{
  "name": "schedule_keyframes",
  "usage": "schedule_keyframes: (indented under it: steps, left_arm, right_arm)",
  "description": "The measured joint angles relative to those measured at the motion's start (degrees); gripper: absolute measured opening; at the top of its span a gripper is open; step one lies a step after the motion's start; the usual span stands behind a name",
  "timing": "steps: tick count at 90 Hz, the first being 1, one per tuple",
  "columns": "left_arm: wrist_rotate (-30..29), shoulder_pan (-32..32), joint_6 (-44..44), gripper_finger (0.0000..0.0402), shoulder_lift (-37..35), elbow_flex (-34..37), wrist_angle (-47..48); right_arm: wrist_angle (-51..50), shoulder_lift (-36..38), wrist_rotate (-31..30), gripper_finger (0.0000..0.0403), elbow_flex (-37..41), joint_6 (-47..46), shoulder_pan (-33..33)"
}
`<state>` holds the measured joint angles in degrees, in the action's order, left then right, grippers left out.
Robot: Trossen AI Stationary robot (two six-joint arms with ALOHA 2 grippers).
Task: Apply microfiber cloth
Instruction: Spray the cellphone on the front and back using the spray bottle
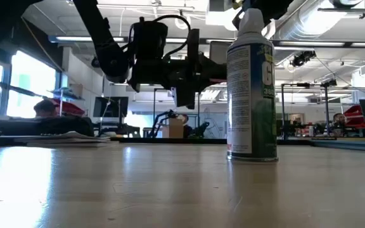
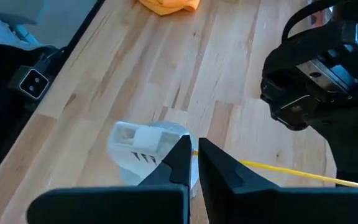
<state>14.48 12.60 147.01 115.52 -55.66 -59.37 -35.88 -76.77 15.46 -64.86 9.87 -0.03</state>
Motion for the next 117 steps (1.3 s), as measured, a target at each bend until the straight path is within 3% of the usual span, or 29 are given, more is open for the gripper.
schedule_keyframes:
  steps: [57,81,117]
  left_arm:
    - [-0.11,0.02,-2.94,0.0011,-0.07,1.68,1.43]
    - [-0.06,0.0,-4.42,0.0011,-0.07,1.68,1.29]
    - [-0.06,0.01,-4.38,0.0012,-0.07,1.68,1.16]
  right_arm:
    - [-1.51,-0.04,-0.51,0.0,0.0,0.68,0.02]
    - [-3.35,-0.49,-4.15,0.0,0.5,3.51,0.04]
    - [-2.64,0.26,-6.18,0.0,-4.24,6.99,0.45]
